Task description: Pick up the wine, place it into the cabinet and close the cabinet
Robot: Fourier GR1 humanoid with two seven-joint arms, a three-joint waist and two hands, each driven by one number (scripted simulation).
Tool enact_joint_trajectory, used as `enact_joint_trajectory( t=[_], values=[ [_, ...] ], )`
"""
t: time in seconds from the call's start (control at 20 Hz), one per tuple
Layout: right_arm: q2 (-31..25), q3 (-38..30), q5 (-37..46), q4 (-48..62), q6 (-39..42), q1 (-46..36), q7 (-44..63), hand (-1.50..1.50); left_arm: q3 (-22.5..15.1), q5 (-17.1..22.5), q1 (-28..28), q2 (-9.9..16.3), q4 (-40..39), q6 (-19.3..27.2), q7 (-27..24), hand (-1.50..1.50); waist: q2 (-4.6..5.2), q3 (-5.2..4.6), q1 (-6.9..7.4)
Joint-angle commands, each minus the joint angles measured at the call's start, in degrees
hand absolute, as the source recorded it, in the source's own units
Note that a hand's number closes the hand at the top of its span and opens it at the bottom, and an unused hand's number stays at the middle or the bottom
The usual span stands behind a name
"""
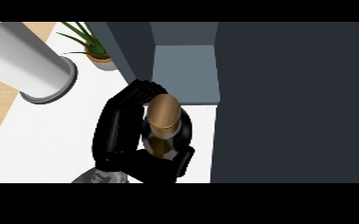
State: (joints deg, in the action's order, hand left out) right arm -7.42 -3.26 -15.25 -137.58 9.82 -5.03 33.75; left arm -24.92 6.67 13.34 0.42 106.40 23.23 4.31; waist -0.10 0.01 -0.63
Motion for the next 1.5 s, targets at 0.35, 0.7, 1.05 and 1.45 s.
enact_joint_trajectory(
  t=[0.35, 0.7, 1.05, 1.45],
  values=[
    [0.4, 0.9, -4.0, -9.7, -2.0, 1.6, 5.8, -1.50, -4.4, -2.3, 13.0, -0.4, -6.4, 14.3, 4.8, 1.50, -0.05, -0.02, -0.03],
    [0.1, -1.6, -5.2, -4.6, 3.2, 5.8, -2.3, -1.50, -3.5, -0.1, 18.4, -0.4, -17.1, 16.7, -1.2, 1.50, 0.11, 0.01, -0.19],
    [-1.2, -0.9, -5.0, -8.4, -1.2, 0.2, 5.1, -1.50, -4.0, 2.6, 20.2, -0.4, -18.4, 19.8, -1.7, 1.50, 0.03, -0.02, -0.13],
    [-1.2, -4.4, -8.4, -6.6, 0.5, 1.2, 1.8, -1.50, -5.3, 13.3, 17.0, -0.4, -25.0, 20.5, -16.1, 1.50, 0.09, -0.03, -0.23]
  ],
)
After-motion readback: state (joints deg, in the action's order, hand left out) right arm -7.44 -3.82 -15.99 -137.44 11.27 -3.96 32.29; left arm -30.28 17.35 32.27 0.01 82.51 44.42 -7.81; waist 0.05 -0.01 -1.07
